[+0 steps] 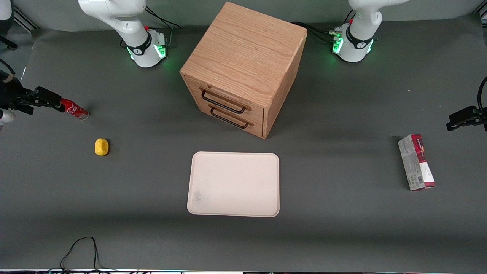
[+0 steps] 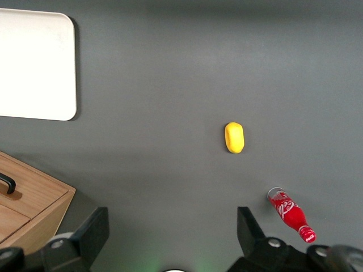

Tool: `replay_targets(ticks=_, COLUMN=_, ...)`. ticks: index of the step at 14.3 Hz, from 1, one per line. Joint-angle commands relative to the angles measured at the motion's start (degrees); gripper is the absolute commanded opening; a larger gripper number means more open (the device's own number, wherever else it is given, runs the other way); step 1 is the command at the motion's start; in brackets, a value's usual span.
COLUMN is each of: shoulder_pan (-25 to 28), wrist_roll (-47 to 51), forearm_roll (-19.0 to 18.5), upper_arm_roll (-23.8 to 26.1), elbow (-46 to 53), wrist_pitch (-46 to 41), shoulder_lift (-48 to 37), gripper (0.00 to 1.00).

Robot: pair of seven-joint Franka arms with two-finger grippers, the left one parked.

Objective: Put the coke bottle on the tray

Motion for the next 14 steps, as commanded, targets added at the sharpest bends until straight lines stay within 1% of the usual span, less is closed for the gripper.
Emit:
replay_targets(ticks=1, shoulder_pan=0.2, wrist_roll=0.3, forearm_roll=-0.8, upper_arm_roll=-0.3, elbow=0.0, wrist_pitch=-0.8, shoulder_lift=-0.5, gripper=1.0)
replay_targets(ticks=4, shoulder_pan=0.0, wrist_roll=0.3, forearm_roll=-2.3, upper_arm_roll=-0.6, elbow=-2.6, wrist_pitch=-0.8, shoulder_lift=-3.6, gripper=1.0)
replay_targets(ticks=7, shoulder_pan=0.1, wrist_roll=-1.4, forearm_roll=-2.3, upper_arm_roll=-3.5, elbow=-5.7, wrist_pitch=-0.8, shoulder_lift=-7.6, gripper=1.0)
replay_targets(ticks=9, shoulder_pan=0.1, wrist_roll=-4.1, forearm_roll=-2.3, upper_arm_roll=-6.8, elbow=-8.4, wrist_pitch=-0.8, shoulder_lift=-10.8, gripper=1.0)
replay_targets(ticks=11, shoulder_pan=0.2, wrist_roll=-9.9, forearm_roll=-2.4, upper_arm_roll=-11.3, elbow=-10.4, wrist_pitch=-0.6, shoulder_lift=-13.0, gripper=1.0)
replay_targets(ticks=14, shoulder_pan=0.2, wrist_roll=-17.3, forearm_roll=-5.3, upper_arm_roll=-17.4, elbow=-13.2, wrist_pitch=0.3, shoulder_lift=-15.5, gripper=1.0)
